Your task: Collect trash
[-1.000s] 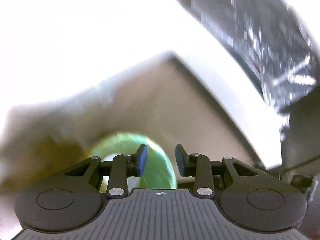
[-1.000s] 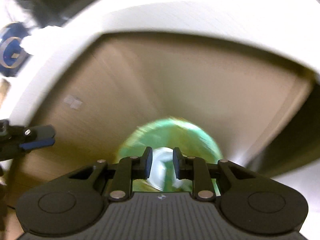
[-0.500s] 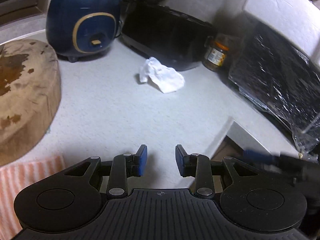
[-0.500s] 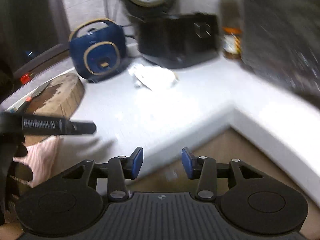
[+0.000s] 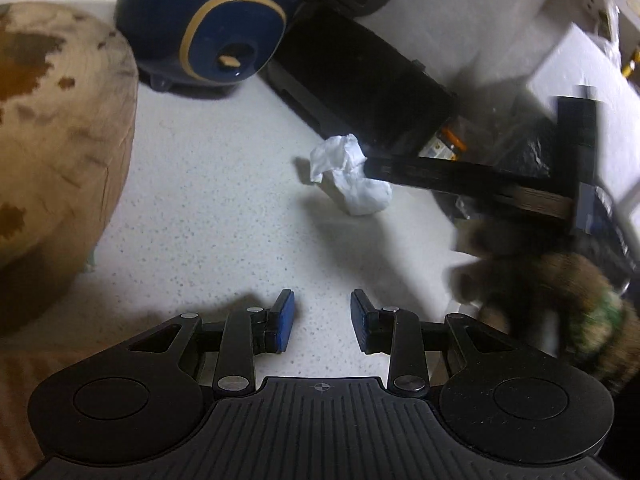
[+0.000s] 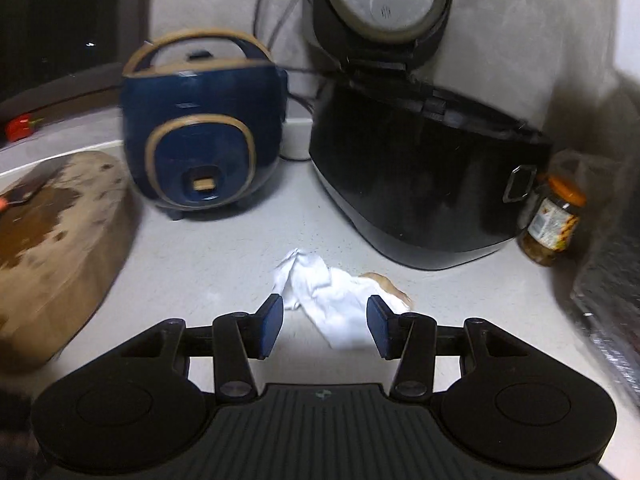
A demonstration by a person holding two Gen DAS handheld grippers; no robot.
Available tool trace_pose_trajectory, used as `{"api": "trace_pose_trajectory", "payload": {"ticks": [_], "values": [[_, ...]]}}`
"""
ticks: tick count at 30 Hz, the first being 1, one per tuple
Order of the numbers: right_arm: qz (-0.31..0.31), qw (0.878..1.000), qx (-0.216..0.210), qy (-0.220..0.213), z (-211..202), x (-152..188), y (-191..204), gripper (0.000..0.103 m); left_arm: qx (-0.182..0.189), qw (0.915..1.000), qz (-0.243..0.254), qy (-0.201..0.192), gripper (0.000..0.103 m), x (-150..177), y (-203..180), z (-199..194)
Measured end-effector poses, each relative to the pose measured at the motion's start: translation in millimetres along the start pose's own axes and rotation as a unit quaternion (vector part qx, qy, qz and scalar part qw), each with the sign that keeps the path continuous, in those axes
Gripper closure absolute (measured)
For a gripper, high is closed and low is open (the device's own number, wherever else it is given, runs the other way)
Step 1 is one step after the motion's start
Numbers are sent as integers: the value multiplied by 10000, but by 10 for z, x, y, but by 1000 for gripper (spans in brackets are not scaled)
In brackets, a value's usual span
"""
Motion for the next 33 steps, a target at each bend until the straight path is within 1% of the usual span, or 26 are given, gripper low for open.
{"api": "trace_pose_trajectory", "payload": {"ticks": [4,6,8,10,12,14,15,16,17,20,23,26,30,33], "values": [[-63,9995,88,293,401,-42,-2,57,290,9994,-95,-138,68,-4,-46,21],[-300,9990,164,283,526,-78,7,57,267,9994,-73,-196,68,-3,-70,26],[-537,9981,168,249,575,-102,6,57,115,9994,-25,-323,69,-7,-81,21],[-462,9983,-133,326,595,-68,-11,57,-164,9989,-103,-431,69,-20,-59,13],[5,9967,-694,426,498,55,-40,57,-417,9972,-358,-507,69,-37,-15,9],[436,9892,-1281,567,346,225,-57,57,-628,9955,-469,-529,69,-61,20,38],[610,9849,-1523,553,233,318,-84,57,-746,9945,-507,-538,69,-74,29,53],[720,9830,-1613,506,131,389,-114,57,-851,9932,-566,-563,69,-91,30,68],[819,9819,-1641,465,33,463,-154,57,-876,9926,-600,-585,69,-108,5,88],[929,9840,-1469,399,-249,676,-312,57,-880,9924,-514,-685,69,-179,-162,161],[724,9924,-982,131,-554,790,-465,57,-856,9928,-345,-758,69,-291,-369,286],[612,9966,-537,-109,-835,873,-570,56,-825,9923,-120,-921,69,-421,-563,409],[999,9943,-122,-352,-1120,969,-766,50,-918,9891,135,-1140,69,-637,-737,662],[1215,9914,204,-443,-1243,1046,-848,50,-1088,9855,617,-1148,69,-784,-834,926]]}}
Point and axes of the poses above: each gripper's, at about its wrist camera, not at the fingertips, and z roughly the way its jaws point, y to its left, x to its underside, the point moved 8 cm from there along z, roughly the way its jaws point, and after that the axes turned 10 degrees about -z, right-handed, at the moved point
